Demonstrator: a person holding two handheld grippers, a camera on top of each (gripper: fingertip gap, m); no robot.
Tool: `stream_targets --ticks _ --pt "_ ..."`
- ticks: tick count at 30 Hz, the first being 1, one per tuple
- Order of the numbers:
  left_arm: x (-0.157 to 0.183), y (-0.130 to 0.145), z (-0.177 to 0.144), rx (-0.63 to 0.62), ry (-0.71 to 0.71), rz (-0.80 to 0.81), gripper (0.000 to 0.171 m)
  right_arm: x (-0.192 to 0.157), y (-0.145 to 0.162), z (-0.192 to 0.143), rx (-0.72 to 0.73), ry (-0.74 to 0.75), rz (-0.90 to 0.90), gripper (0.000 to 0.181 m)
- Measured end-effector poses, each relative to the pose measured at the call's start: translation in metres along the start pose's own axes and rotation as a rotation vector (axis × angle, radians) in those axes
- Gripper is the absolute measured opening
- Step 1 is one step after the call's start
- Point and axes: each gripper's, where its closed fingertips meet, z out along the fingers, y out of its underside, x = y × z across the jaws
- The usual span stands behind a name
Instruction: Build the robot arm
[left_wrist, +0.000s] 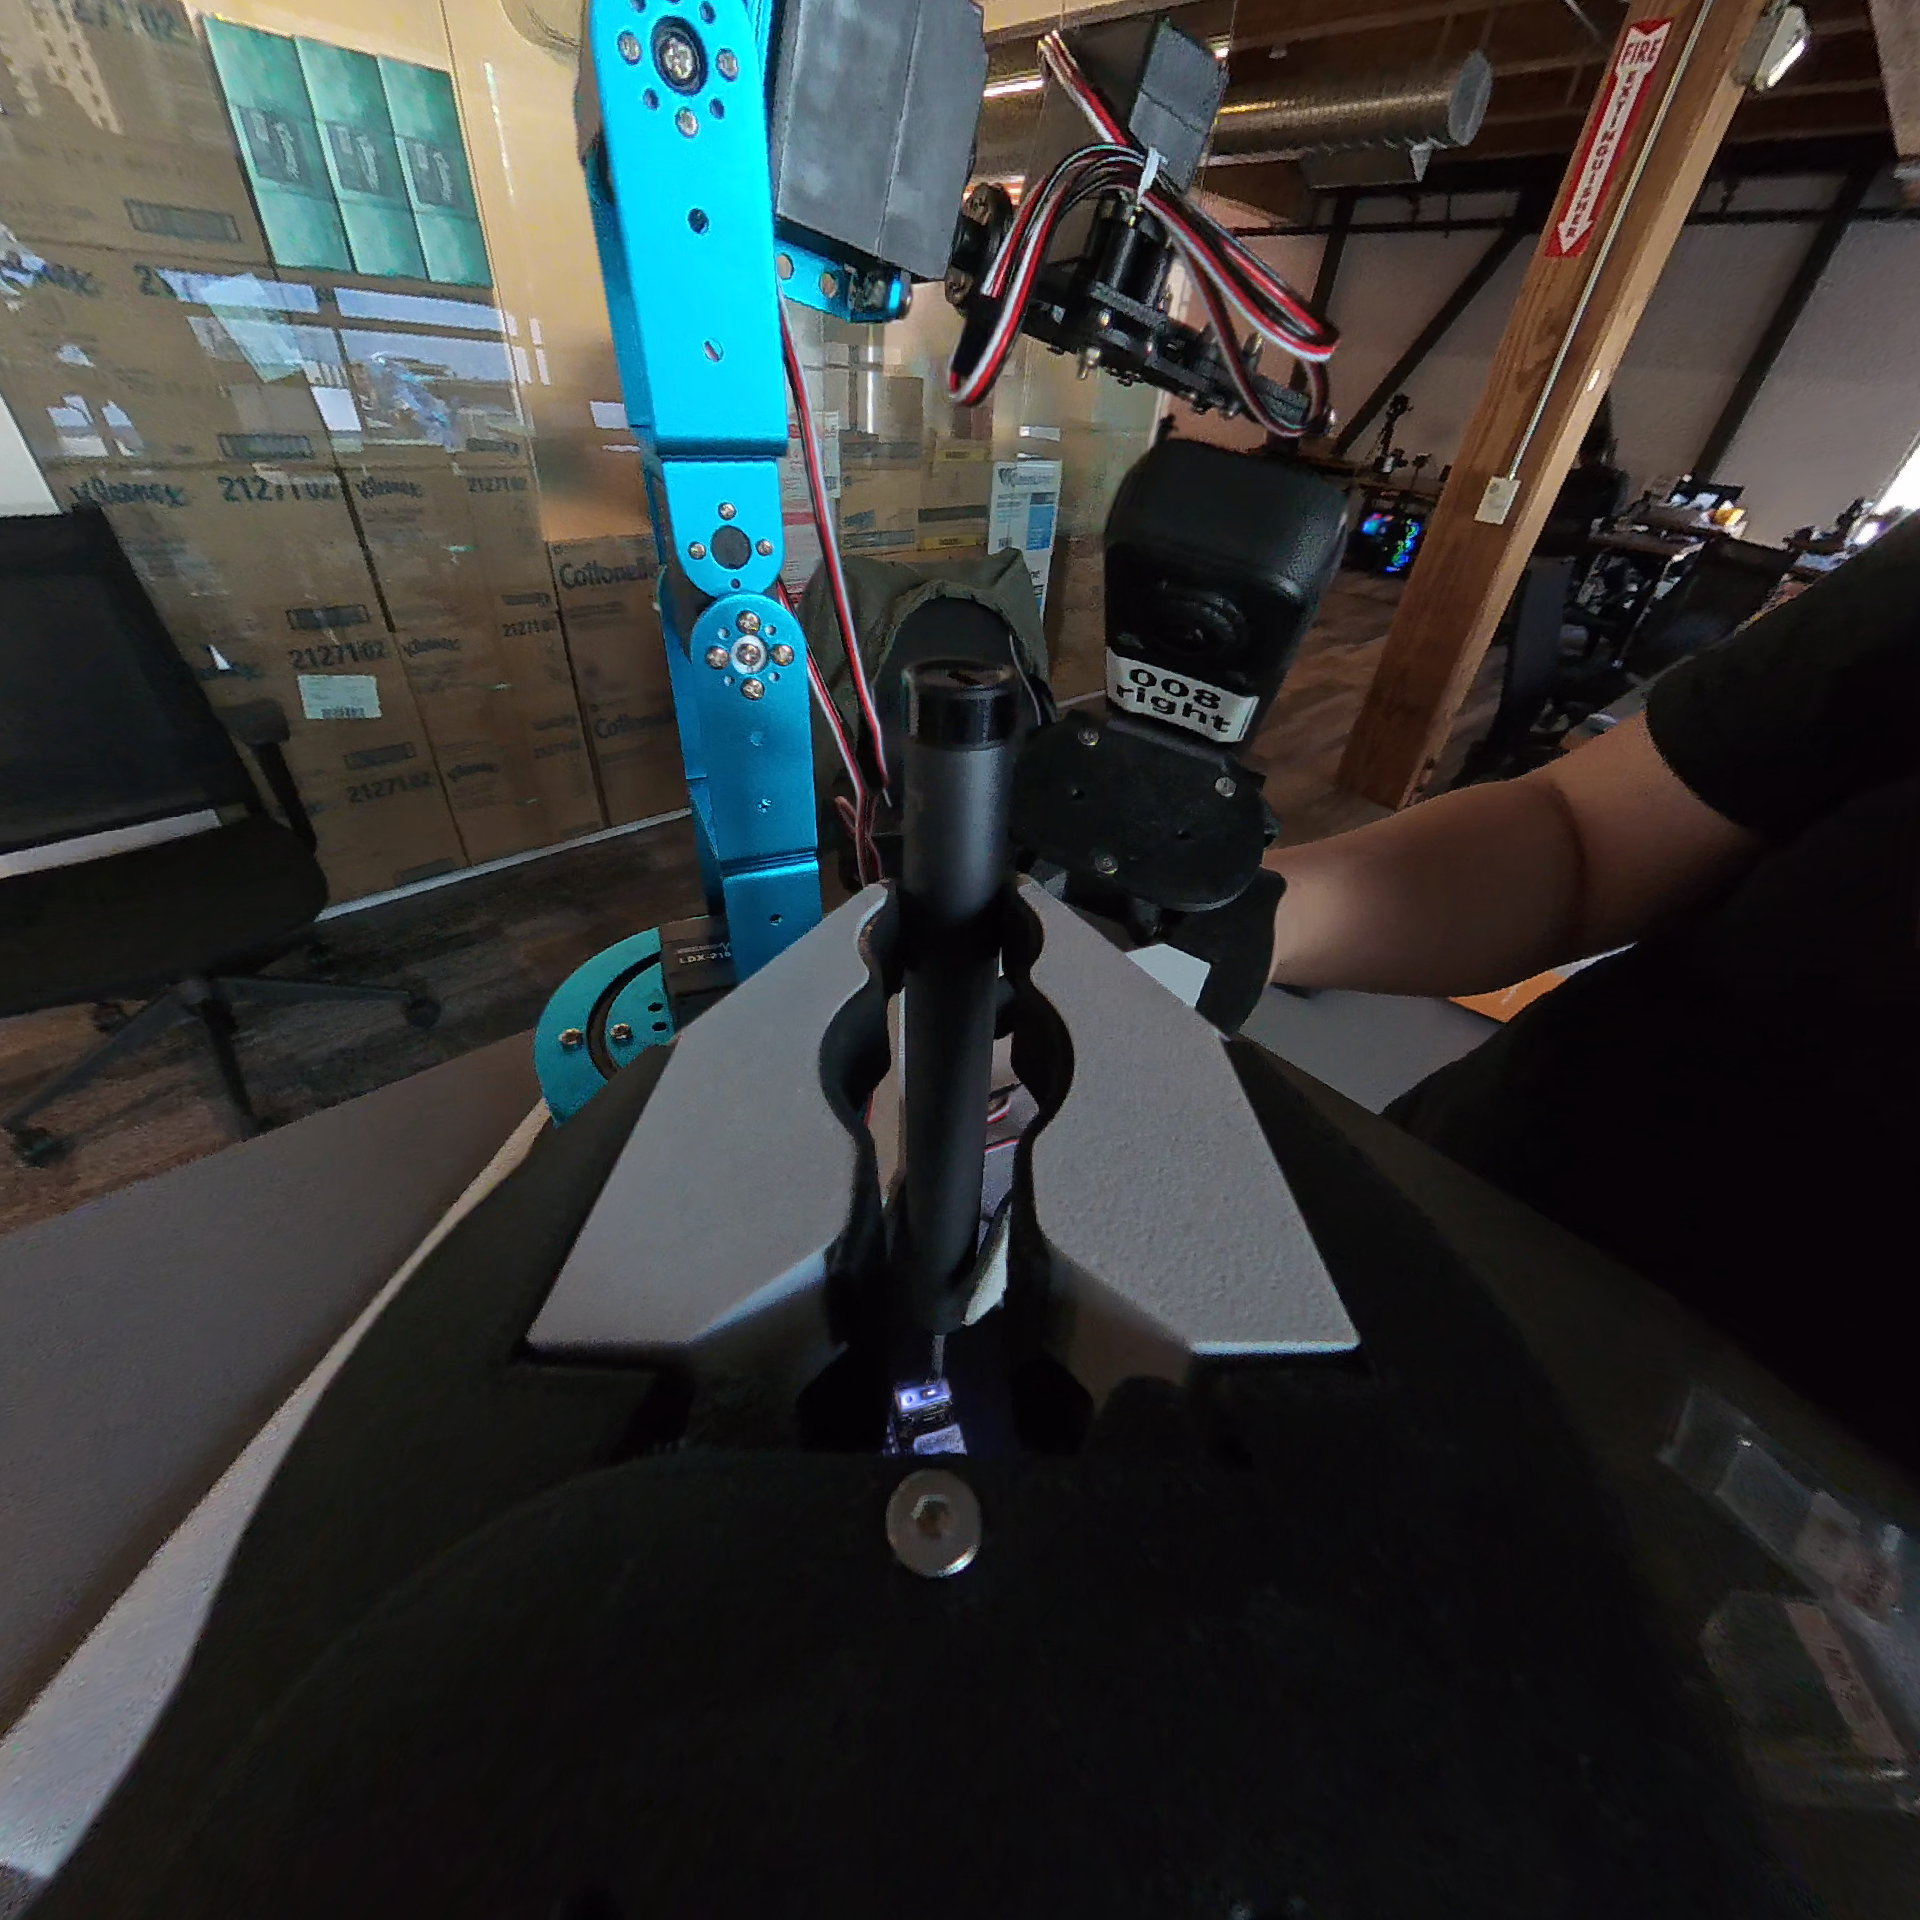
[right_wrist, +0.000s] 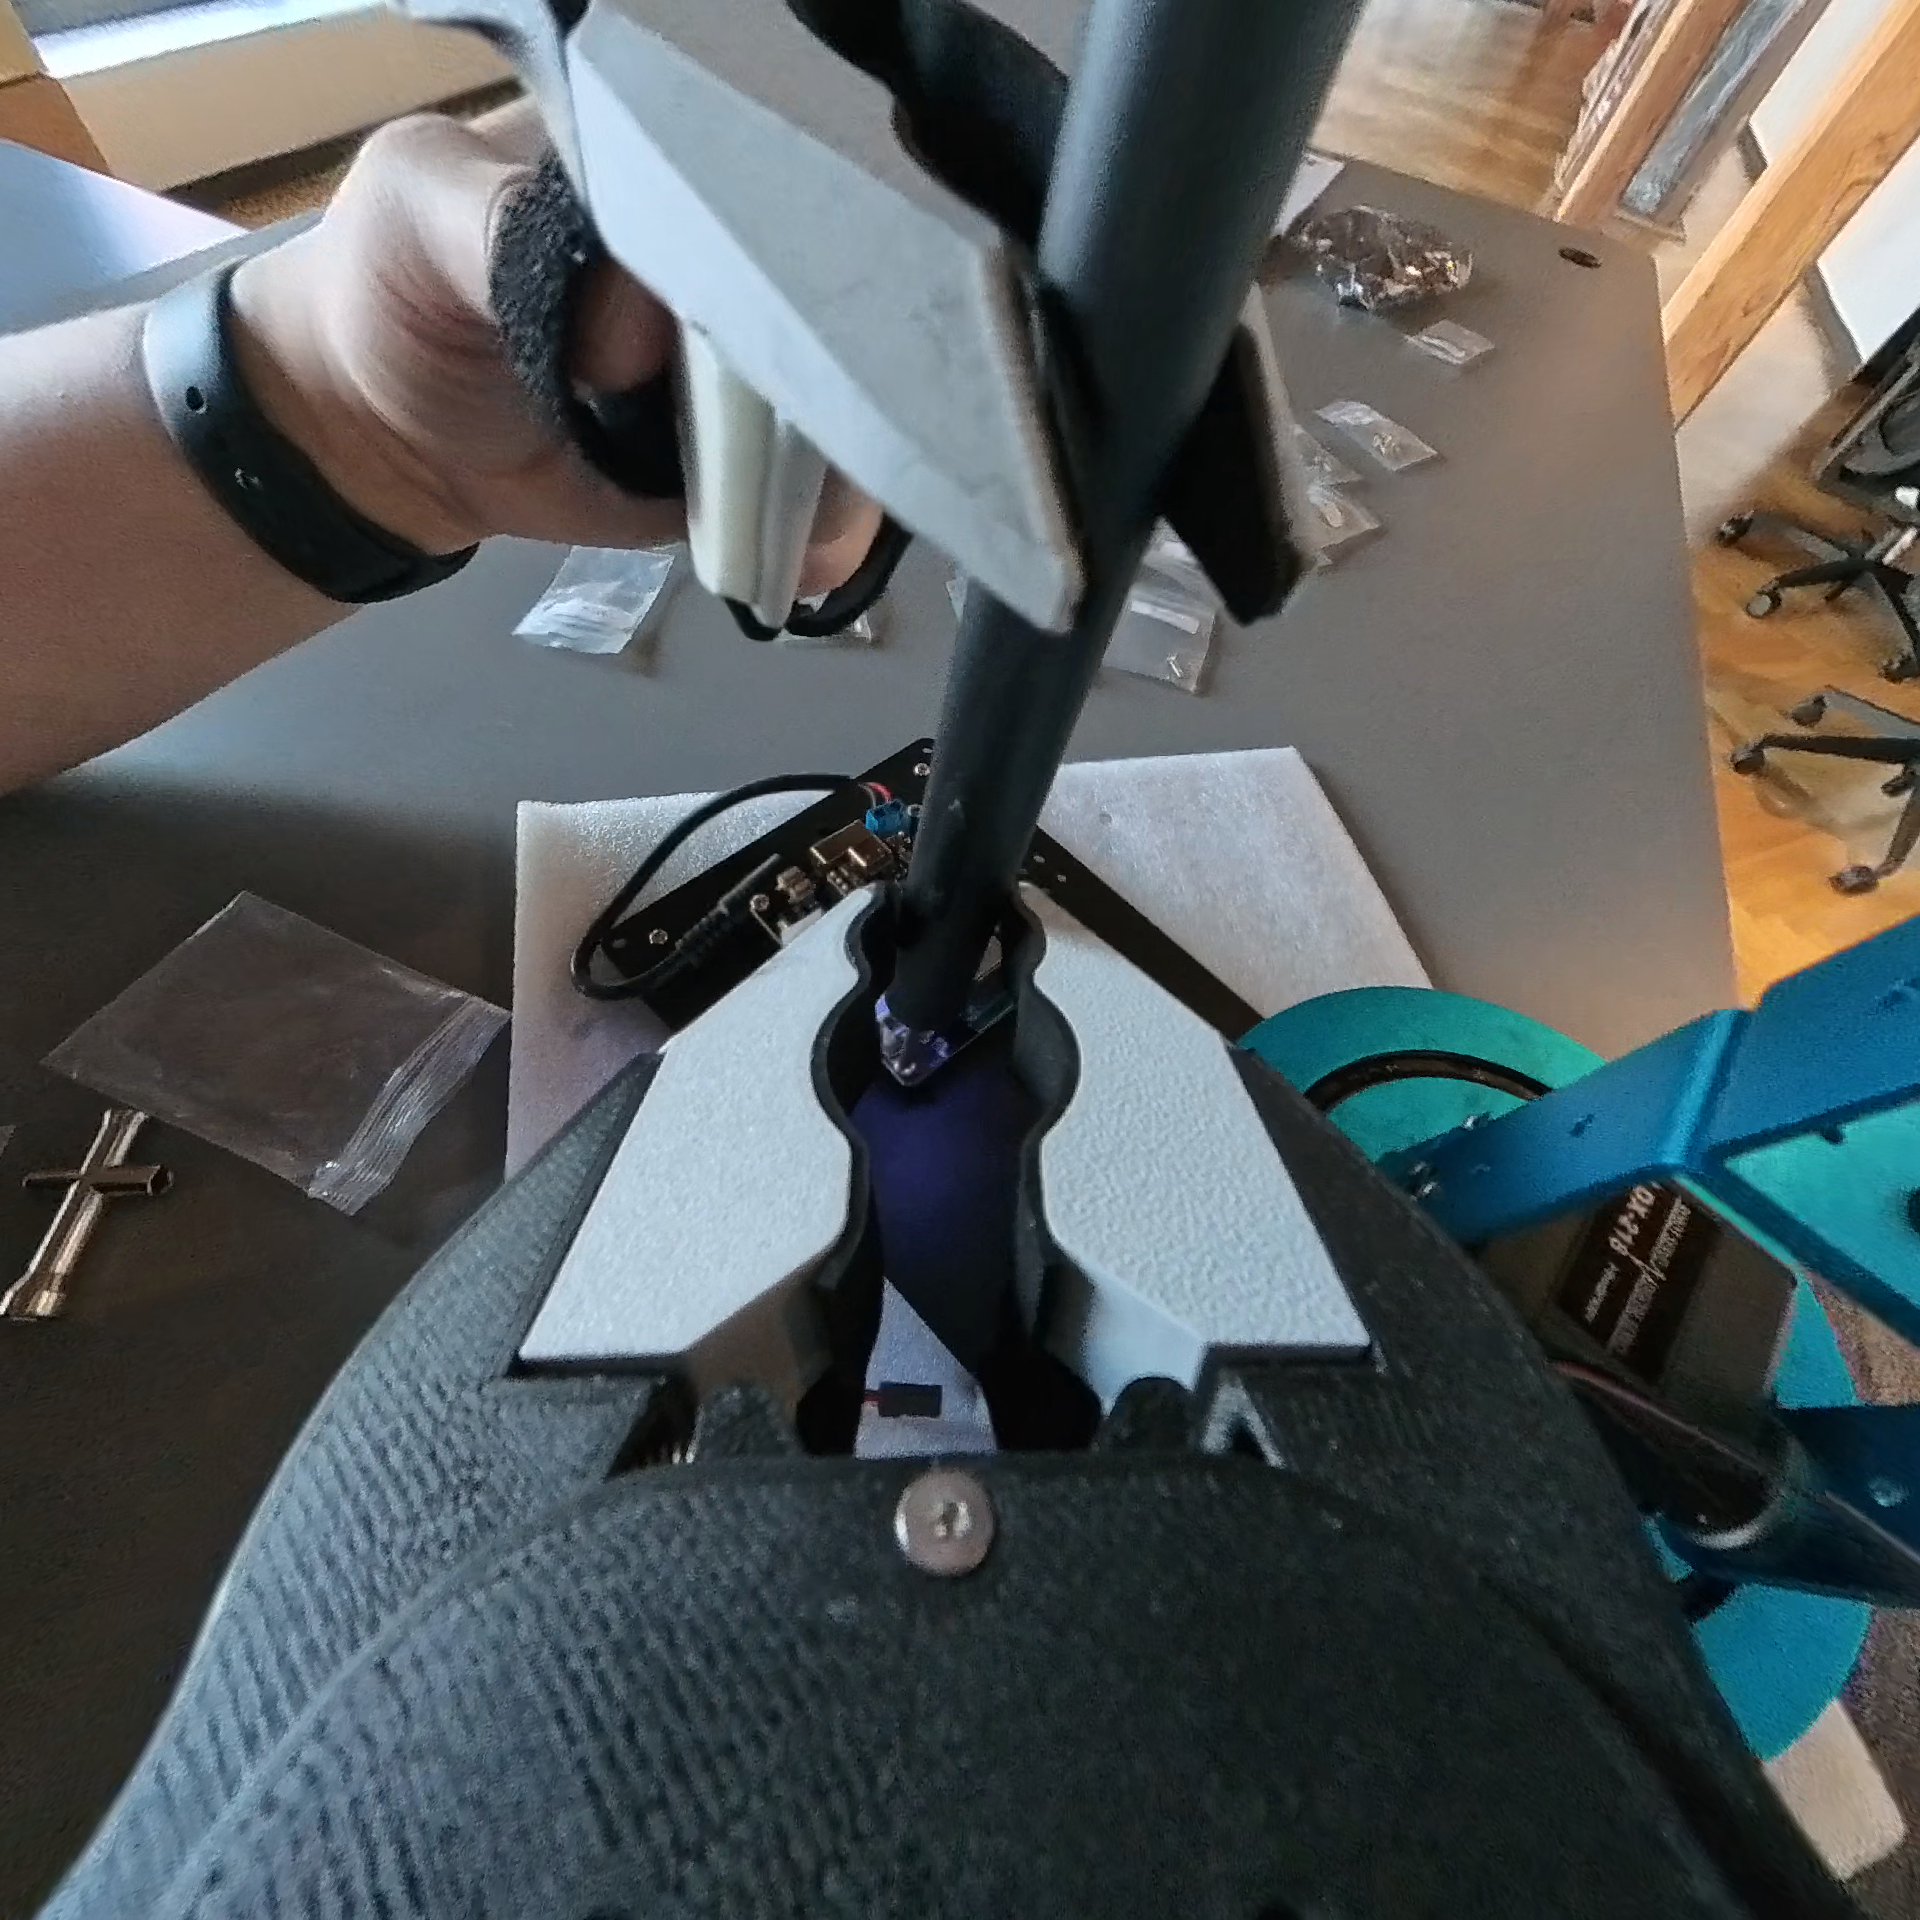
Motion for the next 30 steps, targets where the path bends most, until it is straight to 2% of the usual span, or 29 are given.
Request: stream_targets --ticks 3,8,16,25,30 --pt "0.001 0.000 0.000 0.009 0.000 0.018 0.016 -0.003 0.001 -0.004 0.046 -0.017 -0.018 0.025" --pt "0.004 0.000 -0.001 0.010 0.014 0.035 0.016 -0.004 -0.002 -0.017 0.156 0.017 -0.047 0.020" --pt "0.001 0.000 -0.004 0.020 0.010 0.028 0.016 0.002 -0.020 -0.029 0.333 -0.046 0.073 0.010" --pt "-0.001 0.000 -0.006 0.030 0.005 0.023 0.016 0.004 -0.020 -0.027 0.352 -0.120 0.104 0.008" --pt "-0.001 0.000 -0.006 0.032 0.003 0.021 0.016 0.010 -0.019 -0.026 0.354 -0.115 0.122 0.017"
